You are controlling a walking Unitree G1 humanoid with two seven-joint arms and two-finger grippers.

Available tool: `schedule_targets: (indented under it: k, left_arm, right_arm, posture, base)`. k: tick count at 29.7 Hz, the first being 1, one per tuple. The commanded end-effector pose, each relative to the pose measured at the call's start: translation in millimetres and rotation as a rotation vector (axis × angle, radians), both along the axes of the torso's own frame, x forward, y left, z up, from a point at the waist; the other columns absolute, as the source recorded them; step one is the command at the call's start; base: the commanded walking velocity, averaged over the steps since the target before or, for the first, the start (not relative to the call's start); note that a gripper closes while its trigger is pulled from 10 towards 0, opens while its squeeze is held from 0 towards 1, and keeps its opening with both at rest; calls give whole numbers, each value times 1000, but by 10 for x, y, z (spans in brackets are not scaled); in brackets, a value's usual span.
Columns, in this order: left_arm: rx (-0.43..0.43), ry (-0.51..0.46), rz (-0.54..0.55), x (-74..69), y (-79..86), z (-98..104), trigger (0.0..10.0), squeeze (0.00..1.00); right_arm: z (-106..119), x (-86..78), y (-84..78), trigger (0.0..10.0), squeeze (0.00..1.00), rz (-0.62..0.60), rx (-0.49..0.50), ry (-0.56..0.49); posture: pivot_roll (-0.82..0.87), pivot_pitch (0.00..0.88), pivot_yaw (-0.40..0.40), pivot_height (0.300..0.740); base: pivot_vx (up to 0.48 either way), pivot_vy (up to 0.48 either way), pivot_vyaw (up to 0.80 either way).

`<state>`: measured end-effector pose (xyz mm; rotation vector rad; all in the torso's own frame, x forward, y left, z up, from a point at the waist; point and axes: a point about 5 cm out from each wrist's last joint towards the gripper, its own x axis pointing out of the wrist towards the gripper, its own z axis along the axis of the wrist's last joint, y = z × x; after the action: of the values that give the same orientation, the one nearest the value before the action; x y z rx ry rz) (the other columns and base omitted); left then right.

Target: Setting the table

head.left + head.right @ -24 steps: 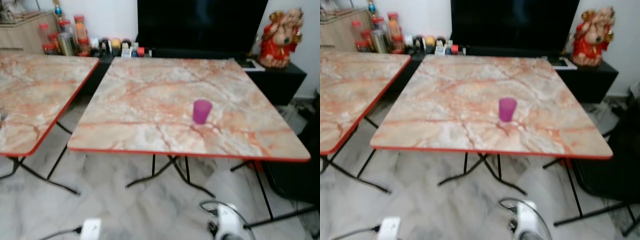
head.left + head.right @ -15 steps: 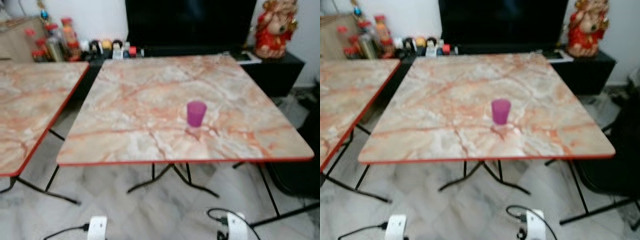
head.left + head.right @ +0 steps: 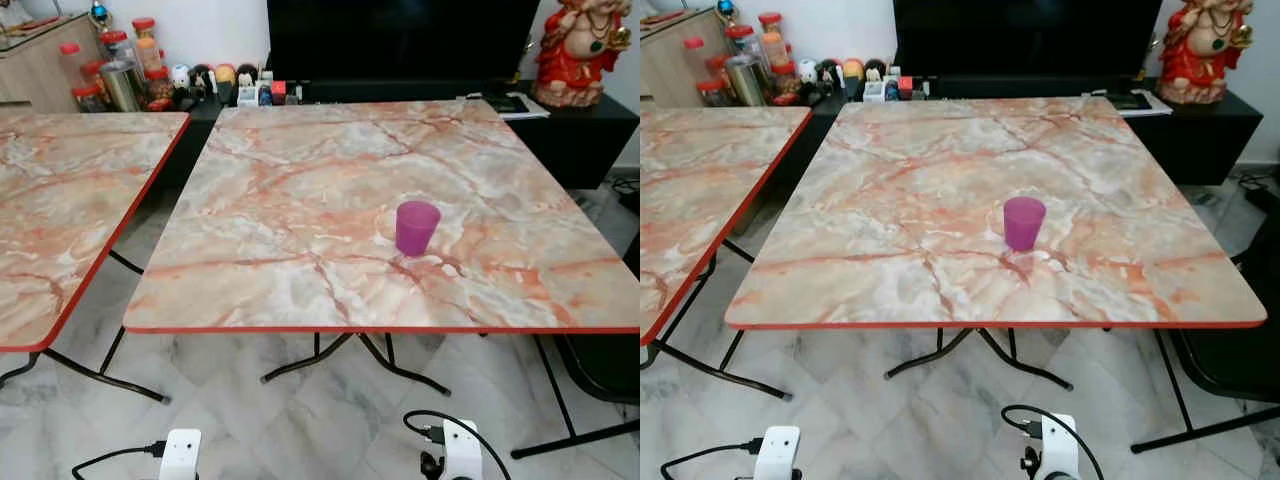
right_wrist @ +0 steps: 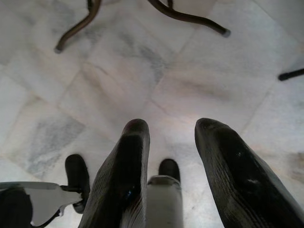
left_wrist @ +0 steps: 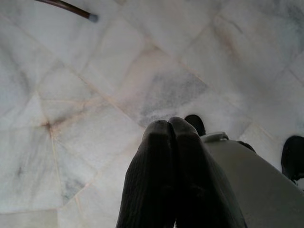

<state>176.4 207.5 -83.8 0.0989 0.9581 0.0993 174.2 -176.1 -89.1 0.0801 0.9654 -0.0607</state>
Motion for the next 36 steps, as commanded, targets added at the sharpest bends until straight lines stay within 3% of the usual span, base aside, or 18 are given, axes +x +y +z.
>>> schedule_targets:
  k: [1, 5, 9, 24, 36]
  left_arm:
    - [26, 5, -19, 32, 45, 21, 10000, 0]
    - [48, 10, -24, 28, 68, 23, 10000, 0]
    - [36, 34, -7, -53, 50, -19, 10000, 0]
    - [37, 32, 19, -85, 11, -39, 10000, 0]
    - [24, 35, 21, -111, -41, -58, 10000, 0]
  right_arm:
    - [0, -2, 10, 10000, 0, 14, -6, -3]
    - [4, 4, 33, 10000, 0, 53, -13, -14]
    - [-1, -12, -22, 10000, 0, 39, -31, -1]
    - [42, 96, 7, 10000, 0, 120, -45, -4]
    - [42, 89, -32, 10000, 0, 131, -50, 4]
  posture:
    - [-127, 0, 30, 740]
    - [-128, 0, 30, 740]
    - [-142, 0, 17, 740]
    - [-107, 0, -21, 740]
    - [-92, 0, -41, 740]
  base:
    - [0, 0, 0]
    - [0, 0, 0]
    - [0, -362, 0]
    - [0, -373, 0]
    - [0, -413, 0]
